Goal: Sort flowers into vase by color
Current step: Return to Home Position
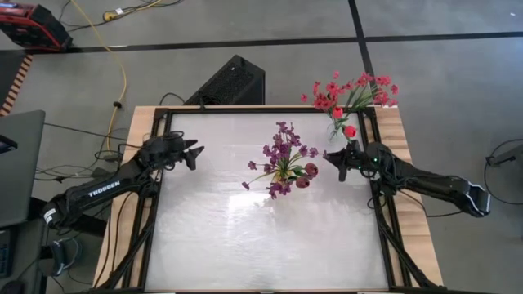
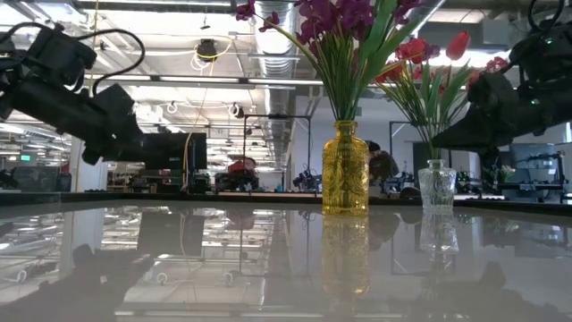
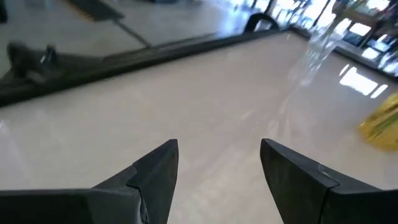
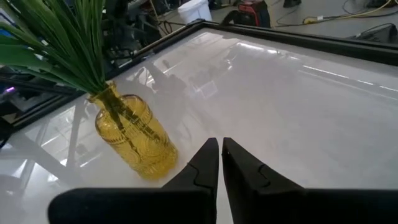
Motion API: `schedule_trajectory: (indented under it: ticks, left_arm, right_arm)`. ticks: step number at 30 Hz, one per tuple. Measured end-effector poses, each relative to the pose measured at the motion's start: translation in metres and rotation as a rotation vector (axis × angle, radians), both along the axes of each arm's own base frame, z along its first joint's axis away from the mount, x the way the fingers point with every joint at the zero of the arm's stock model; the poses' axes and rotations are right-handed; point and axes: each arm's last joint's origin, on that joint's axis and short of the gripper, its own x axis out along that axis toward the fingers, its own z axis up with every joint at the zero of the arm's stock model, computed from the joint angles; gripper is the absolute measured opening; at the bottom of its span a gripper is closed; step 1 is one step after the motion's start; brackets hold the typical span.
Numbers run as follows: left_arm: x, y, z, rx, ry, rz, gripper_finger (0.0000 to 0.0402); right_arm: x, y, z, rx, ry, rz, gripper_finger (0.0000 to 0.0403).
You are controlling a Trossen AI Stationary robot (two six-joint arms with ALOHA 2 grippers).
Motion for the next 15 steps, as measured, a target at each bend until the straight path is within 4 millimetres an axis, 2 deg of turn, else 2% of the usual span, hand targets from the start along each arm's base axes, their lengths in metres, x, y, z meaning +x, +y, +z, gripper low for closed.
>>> schedule_trajectory:
  ticks: [5, 15]
  left_arm:
    - [-0.0023, -0.0016, -0.0083, -0.054, 0.074, 0.007, 0.0217]
    - [-0.0025, -0.0016, -0.0076, -0.058, 0.084, 0.012, 0.0217]
  right_arm:
    - [0.0000, 0.0000, -0.0002, 0.003, 0.000, -0.001, 0.0051]
    - [0.0000, 0.0001, -0.0005, 0.004, 0.002, 0.000, 0.0051]
